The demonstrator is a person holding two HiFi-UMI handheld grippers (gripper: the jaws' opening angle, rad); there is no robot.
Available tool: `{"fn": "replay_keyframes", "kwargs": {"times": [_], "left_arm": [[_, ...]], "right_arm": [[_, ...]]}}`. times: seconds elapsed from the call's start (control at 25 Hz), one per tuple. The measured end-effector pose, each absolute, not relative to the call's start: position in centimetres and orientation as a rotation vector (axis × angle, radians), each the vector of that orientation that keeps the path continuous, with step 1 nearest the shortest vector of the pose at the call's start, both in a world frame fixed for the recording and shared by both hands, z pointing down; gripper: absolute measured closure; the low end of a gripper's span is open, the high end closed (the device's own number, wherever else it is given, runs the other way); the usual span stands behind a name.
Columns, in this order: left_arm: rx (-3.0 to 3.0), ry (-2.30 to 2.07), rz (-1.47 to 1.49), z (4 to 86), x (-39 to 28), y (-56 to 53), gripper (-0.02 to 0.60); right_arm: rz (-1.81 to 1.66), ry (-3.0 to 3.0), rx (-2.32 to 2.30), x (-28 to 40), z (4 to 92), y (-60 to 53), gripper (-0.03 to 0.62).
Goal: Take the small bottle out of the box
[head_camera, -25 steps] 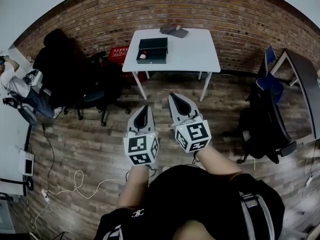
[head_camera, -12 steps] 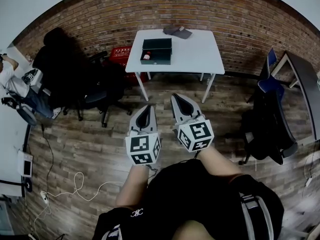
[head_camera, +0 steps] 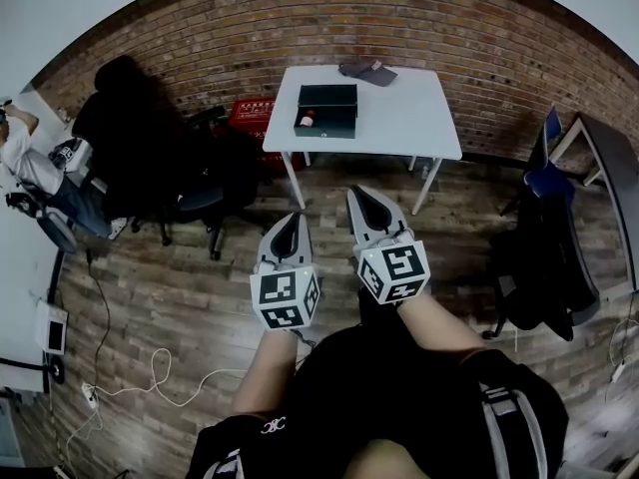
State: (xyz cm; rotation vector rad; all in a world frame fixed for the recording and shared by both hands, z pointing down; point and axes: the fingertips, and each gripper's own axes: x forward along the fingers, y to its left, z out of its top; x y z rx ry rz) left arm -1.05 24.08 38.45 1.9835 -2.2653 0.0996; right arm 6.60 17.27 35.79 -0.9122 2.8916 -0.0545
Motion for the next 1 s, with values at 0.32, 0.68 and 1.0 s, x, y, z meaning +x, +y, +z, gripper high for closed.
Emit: {"fn": "replay_keyframes", "kwargs": {"times": [0.32, 0.68, 1.0], "left_arm": [[1.976, -2.279, 0.118, 39.1, -3.5, 20.1, 0.568], [1.986, -2.264, 0.14, 40.2, -6.2, 13.1, 0.569], [1.98, -2.249, 0.157, 40.6, -9.0, 5.2, 0.569]], "right_arm": [[-0.068, 2.893, -0.898, 4.0, 36.5, 12.9, 0.563], [-0.097, 2.89, -0.913, 1.0, 37.7, 5.9, 0.563], [-0.094, 2.915, -0.893, -2.1, 38.1, -1.4, 0.563]]}}
